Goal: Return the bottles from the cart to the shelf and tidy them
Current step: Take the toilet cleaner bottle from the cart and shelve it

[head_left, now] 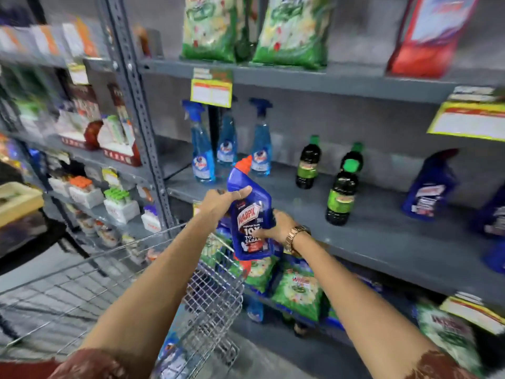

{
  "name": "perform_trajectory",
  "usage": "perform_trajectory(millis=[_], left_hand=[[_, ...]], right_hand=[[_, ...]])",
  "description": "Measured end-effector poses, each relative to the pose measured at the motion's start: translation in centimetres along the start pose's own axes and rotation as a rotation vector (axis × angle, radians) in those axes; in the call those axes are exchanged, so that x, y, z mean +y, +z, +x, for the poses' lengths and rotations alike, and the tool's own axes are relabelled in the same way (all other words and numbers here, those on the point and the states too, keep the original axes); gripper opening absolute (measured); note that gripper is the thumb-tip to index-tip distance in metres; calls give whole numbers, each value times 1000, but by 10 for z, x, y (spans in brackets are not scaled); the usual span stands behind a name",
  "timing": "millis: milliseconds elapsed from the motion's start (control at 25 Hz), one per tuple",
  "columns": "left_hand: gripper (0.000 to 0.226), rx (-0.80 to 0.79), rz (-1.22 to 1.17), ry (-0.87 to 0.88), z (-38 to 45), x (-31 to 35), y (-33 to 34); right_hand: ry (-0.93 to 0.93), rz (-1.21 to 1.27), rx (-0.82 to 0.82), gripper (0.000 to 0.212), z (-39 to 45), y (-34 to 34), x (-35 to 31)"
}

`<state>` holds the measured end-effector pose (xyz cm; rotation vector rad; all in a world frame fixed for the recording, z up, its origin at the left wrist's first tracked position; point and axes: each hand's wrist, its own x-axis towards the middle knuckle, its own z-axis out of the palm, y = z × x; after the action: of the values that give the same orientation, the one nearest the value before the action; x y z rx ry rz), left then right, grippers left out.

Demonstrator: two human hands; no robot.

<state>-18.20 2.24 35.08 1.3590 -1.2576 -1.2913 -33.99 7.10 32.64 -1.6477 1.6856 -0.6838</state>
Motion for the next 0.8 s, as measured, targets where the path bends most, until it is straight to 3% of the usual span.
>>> perform_trajectory(millis=[400,800], left_hand=[[40,-295,55,146,-3,35,180],[37,-532,345,360,15,32,333]], right_hand=[[192,102,337,59,-54,-122,99],[408,162,622,63,-69,-196,203]])
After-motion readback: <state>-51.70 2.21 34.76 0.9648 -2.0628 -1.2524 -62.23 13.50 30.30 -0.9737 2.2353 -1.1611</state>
